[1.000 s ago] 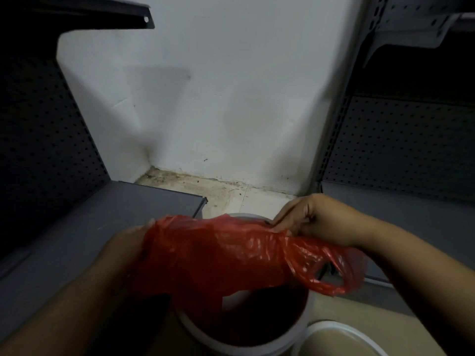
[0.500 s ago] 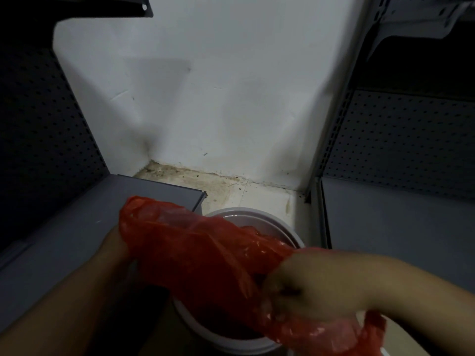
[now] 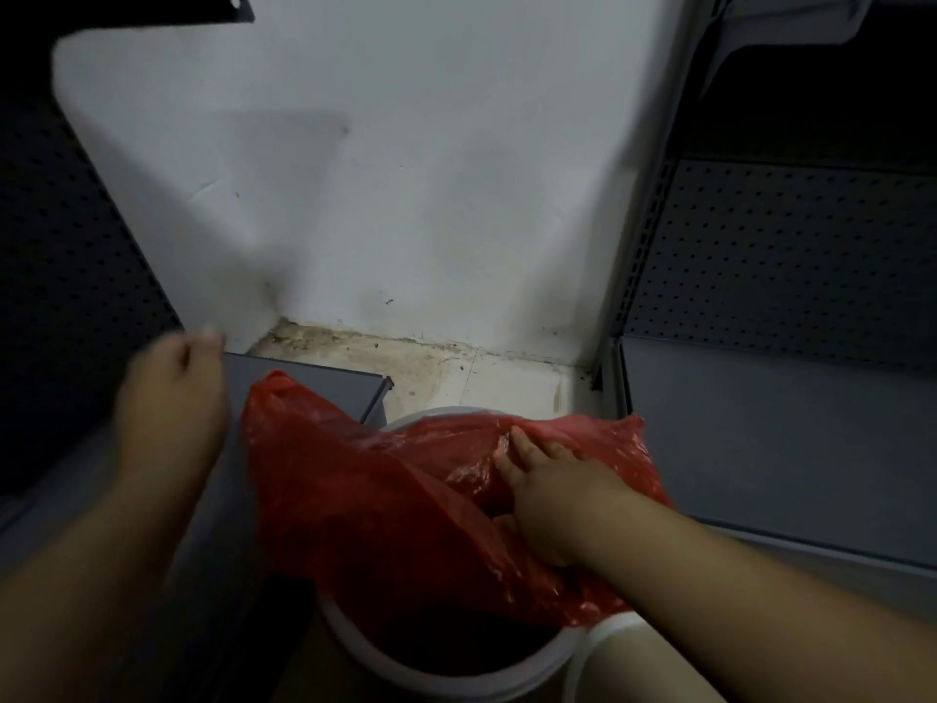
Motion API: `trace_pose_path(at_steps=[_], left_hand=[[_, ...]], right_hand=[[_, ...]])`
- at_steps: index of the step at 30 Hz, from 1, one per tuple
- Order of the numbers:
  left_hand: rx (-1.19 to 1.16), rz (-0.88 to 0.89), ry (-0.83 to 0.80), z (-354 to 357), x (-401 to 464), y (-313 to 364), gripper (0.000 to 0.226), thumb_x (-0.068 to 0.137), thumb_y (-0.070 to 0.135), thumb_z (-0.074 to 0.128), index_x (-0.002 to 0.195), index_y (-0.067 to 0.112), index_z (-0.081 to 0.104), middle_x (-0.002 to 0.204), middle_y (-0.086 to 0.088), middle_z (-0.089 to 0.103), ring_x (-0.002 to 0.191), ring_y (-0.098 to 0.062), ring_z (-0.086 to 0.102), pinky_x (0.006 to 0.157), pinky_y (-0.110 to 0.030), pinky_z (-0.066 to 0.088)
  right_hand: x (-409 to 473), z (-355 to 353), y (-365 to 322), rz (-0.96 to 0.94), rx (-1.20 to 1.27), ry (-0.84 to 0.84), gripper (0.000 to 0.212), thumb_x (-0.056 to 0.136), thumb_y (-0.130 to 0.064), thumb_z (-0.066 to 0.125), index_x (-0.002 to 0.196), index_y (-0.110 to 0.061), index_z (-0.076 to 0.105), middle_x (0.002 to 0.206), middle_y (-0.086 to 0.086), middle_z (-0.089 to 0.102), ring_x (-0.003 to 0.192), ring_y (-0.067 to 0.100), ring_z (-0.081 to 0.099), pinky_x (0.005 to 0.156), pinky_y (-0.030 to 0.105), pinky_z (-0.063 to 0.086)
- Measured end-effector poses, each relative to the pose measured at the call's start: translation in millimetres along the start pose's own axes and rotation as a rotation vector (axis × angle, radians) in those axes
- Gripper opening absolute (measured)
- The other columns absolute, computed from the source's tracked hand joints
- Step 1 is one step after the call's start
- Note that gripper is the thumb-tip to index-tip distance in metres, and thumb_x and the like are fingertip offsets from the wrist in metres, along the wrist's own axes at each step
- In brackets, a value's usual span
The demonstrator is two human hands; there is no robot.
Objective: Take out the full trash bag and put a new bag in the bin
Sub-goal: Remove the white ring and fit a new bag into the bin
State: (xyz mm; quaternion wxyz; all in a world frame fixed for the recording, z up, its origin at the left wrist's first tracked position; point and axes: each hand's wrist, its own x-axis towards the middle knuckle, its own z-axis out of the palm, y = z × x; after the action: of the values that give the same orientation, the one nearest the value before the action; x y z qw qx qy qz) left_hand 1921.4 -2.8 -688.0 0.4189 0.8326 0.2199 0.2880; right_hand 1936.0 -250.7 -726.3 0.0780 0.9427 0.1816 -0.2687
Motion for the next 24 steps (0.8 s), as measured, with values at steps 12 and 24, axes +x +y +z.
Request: trace_pose_path(at_steps=[12,24], left_hand=[[0.866,0.696,-0.812,72.9,-36.9,11.0,0.031,0.095,0.039,0.033,0.101,0.022,0.058,0.11,-0.001,0.064,0.1,-0.019,0.06,0.095,-0.037,0.044],[0.741,0.292,-1.005,74.1,-22.9,-45.0,0.085,0.085,0.056,0.045,0.146,0.027,-0.005,0.158,0.004,-0.009,0.144,-0.016,0.015,0.116,-0.038,0.022]], right_hand=[[40.1,-5.8,6.3,0.098,0.176,0.146,0.077,0.092,-0.058,0.035,0.149,-0.032,-0.011,0.157,-0.001,-0.024,0.147,0.034,-0.006,0.115,0.056,0.014],[65.1,5.1,25.0,-0.009,0.589,0.243,0.07,0.094,-0.051,0.039,0.151,-0.025,0.008,0.16,0.003,0.012,0.146,0.025,0.017,0.12,0.041,0.017]])
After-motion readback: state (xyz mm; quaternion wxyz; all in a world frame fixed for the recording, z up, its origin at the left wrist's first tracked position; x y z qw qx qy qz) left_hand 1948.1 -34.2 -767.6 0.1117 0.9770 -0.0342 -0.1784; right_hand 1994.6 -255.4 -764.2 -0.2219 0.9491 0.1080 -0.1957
